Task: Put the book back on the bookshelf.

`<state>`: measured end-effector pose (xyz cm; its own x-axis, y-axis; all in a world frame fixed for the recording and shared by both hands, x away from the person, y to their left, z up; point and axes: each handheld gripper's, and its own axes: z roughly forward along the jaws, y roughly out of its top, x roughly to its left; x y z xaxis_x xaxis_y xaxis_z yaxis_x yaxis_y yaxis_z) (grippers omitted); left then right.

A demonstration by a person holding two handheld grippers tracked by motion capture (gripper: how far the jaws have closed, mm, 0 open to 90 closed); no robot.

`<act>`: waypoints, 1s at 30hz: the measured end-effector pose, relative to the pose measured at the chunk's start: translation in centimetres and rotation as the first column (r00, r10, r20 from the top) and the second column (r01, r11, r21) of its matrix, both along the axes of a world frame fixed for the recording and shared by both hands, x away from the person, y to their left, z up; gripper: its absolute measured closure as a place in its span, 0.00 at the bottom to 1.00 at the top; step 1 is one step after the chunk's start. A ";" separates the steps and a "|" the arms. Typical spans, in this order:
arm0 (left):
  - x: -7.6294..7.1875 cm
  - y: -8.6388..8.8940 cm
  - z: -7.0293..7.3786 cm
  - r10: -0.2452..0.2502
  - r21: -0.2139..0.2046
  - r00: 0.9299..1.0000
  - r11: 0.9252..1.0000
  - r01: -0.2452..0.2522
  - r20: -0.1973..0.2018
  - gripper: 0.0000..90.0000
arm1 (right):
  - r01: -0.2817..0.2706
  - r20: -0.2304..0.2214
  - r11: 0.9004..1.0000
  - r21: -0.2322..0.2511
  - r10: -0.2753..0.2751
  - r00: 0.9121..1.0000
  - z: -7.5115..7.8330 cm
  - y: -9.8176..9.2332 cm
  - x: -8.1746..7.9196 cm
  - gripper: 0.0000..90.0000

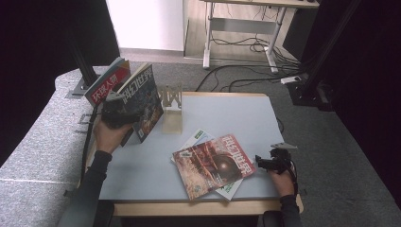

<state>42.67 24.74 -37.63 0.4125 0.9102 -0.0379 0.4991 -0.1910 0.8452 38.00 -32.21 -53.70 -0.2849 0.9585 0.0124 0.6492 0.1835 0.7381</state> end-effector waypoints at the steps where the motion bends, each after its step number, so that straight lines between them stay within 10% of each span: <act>1: -0.1 0.0 0.0 -0.002 -0.006 1.000 1.000 0.002 0.001 0.16 | 0.000 0.000 1.000 0.000 0.000 1.000 0.0 0.0 0.0 0.11; 30: -6.2 -1.5 -2.5 -0.164 -0.021 0.986 0.986 0.164 -0.034 0.08 | 0.001 -0.002 1.000 0.001 -0.001 1.000 0.0 0.0 0.0 0.11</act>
<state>36.47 23.19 -40.11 0.5541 0.8295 -0.0707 0.4918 -0.2577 0.8317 37.99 -32.19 -53.68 -0.2837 0.9588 0.0139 0.6507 0.1818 0.7373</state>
